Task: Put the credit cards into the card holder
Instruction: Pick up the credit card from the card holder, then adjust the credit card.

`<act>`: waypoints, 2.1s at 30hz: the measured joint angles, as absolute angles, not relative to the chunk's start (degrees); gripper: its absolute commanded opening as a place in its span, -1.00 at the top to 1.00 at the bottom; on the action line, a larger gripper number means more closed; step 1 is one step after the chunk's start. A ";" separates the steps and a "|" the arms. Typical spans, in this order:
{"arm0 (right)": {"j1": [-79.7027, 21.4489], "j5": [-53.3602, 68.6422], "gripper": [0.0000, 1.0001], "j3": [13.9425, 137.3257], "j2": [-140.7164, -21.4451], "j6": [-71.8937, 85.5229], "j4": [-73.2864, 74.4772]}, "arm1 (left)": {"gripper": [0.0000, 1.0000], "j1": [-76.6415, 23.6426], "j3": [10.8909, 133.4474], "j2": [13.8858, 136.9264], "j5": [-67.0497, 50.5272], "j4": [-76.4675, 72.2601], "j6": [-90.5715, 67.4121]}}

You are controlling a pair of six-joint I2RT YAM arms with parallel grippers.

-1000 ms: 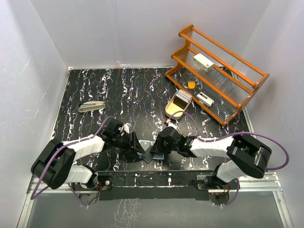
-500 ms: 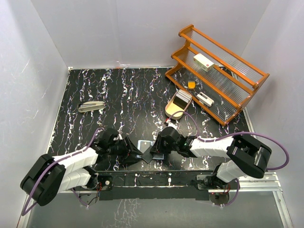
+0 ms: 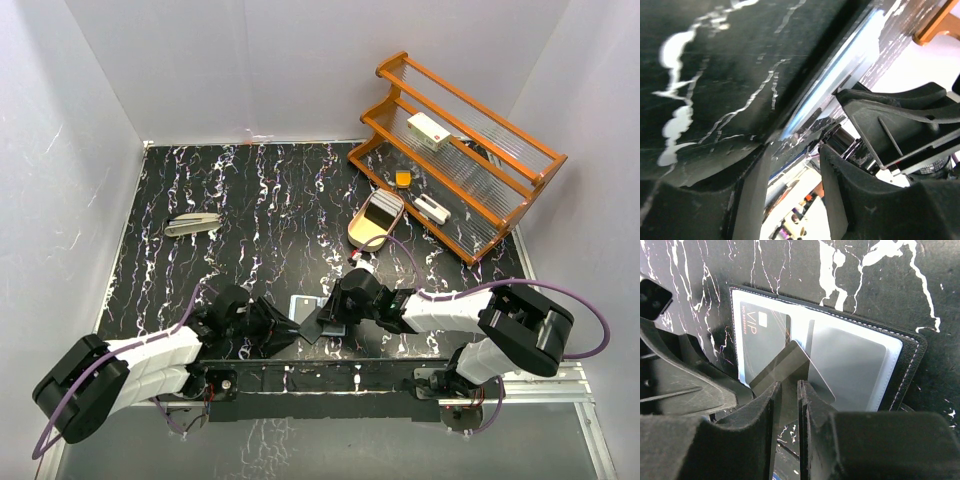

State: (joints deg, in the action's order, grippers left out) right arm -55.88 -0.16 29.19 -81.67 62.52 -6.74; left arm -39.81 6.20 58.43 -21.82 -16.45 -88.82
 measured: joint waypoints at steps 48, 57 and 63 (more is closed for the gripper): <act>-57.87 -7.73 0.55 28.08 -74.24 57.36 1.61 | 1.00 -54.98 13.08 51.13 3.05 -1.34 -94.48; -57.87 -7.60 0.31 31.46 -63.44 52.99 5.82 | 1.00 -54.98 13.52 46.52 4.05 2.33 -91.66; -57.87 -6.66 0.11 31.68 -61.47 61.91 5.21 | 1.00 -55.00 14.92 44.69 3.99 2.66 -90.98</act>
State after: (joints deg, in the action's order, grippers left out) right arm -57.87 -6.66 31.68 -61.47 61.91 5.21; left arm -55.00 14.92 44.69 3.99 2.66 -90.98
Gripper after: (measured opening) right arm 0.397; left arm 0.007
